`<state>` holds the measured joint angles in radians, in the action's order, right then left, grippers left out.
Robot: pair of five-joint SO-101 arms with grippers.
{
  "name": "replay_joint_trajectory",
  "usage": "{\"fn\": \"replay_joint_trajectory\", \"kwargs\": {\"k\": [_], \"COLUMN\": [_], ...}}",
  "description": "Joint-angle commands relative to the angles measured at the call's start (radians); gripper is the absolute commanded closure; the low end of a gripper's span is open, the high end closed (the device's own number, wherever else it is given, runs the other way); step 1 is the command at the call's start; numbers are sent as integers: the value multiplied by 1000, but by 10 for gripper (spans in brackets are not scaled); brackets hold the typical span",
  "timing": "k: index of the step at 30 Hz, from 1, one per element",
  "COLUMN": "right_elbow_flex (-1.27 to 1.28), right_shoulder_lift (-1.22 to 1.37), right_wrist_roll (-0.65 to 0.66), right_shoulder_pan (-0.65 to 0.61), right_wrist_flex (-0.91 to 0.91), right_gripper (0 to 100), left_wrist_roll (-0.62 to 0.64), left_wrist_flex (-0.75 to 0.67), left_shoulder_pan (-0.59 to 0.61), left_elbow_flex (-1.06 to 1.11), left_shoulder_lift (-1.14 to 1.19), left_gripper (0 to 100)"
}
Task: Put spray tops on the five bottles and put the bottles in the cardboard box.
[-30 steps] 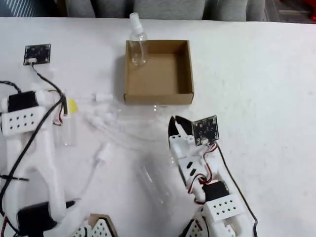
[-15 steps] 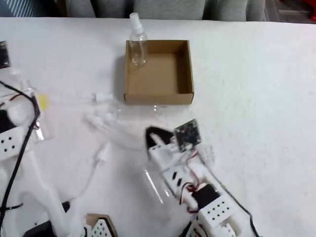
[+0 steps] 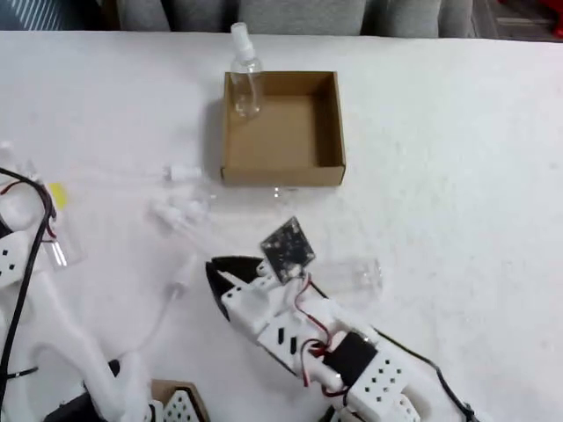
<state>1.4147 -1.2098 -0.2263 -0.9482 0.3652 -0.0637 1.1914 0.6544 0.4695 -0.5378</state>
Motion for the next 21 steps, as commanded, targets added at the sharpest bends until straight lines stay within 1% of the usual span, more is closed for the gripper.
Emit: {"fn": "replay_joint_trajectory", "kwargs": {"k": [1, 4, 6, 8, 11, 14, 16, 18, 21], "right_elbow_flex": [-106, -161, -233, -310, -451, -583, -644, -667, -667], "right_shoulder_lift": [142, 337, 484, 615, 760, 805, 811, 817, 822], "right_wrist_roll": [-9, -11, -12, -64, -175, -298, -334, -354, -396], "right_shoulder_pan": [-88, -180, -191, -188, -196, -208, -203, -183, -163], "right_wrist_flex": [13, -2, 5, 27, 127, 255, 321, 326, 272], "right_gripper": [984, 984, 984, 984, 983, 950, 906, 873, 875], "left_wrist_roll": [6, 6, 6, 6, 6, 6, 6, 6, 6], "left_wrist_flex": [-29, -31, -31, -31, -31, -29, -29, -25, -21], "left_shoulder_pan": [42, 42, 39, 39, 38, 38, 38, 38, 38], "left_elbow_flex": [-17, -11, -11, -11, -9, -9, -8, -8, -8], "left_shoulder_lift": [-22, -21, -21, -21, -25, -27, -27, -27, -27], "left_gripper": [887, 887, 887, 887, 887, 887, 887, 887, 887]}}
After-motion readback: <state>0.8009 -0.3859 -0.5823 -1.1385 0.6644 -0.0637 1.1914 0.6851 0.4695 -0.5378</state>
